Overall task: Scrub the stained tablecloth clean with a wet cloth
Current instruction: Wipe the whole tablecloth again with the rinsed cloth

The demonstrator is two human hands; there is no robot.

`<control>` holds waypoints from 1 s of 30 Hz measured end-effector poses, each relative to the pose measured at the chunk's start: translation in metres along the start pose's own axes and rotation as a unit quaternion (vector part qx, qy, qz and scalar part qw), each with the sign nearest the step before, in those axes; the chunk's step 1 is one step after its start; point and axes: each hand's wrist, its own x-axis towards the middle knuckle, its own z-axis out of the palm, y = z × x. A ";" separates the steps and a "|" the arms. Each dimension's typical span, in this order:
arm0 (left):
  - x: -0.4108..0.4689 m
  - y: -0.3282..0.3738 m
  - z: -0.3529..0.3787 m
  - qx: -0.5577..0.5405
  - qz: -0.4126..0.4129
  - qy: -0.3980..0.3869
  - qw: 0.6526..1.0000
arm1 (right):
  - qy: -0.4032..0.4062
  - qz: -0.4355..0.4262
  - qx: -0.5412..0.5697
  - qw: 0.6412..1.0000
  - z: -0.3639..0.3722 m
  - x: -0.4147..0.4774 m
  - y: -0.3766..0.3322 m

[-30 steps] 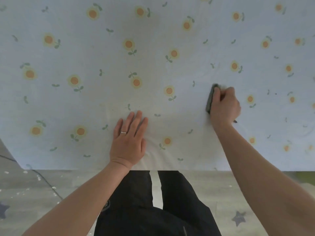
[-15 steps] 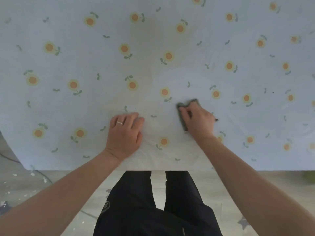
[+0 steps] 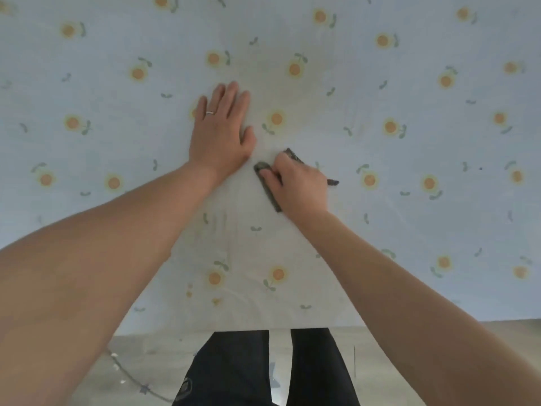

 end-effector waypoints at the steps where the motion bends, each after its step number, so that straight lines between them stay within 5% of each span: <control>1: 0.006 -0.001 -0.002 0.003 0.005 -0.003 1.000 | -0.002 -0.029 -0.002 1.000 -0.005 -0.012 0.013; 4: 0.026 -0.006 -0.006 0.010 0.011 -0.002 1.000 | 0.027 0.007 -0.055 0.998 -0.030 -0.037 0.077; 11: 0.069 -0.017 -0.015 0.012 -0.026 0.011 1.000 | 0.147 0.341 -0.075 0.926 -0.068 0.059 0.137; 14: 0.073 -0.019 -0.015 0.021 -0.035 0.017 0.999 | 0.124 0.304 -0.023 0.944 -0.044 0.096 0.081; 17: 0.073 -0.018 -0.014 0.015 -0.037 0.022 0.999 | 0.038 0.110 0.015 0.993 -0.011 0.079 0.010; 21: 0.074 -0.016 -0.014 0.021 -0.041 0.030 0.999 | 0.029 -0.109 0.012 0.994 0.006 0.019 0.007; 24: 0.074 -0.015 -0.014 0.021 -0.040 0.040 0.998 | 0.016 -0.067 -0.042 0.997 -0.020 0.004 0.067; 30: 0.076 -0.018 -0.010 0.010 -0.041 0.062 0.997 | 0.096 0.206 -0.061 0.972 -0.055 0.111 0.103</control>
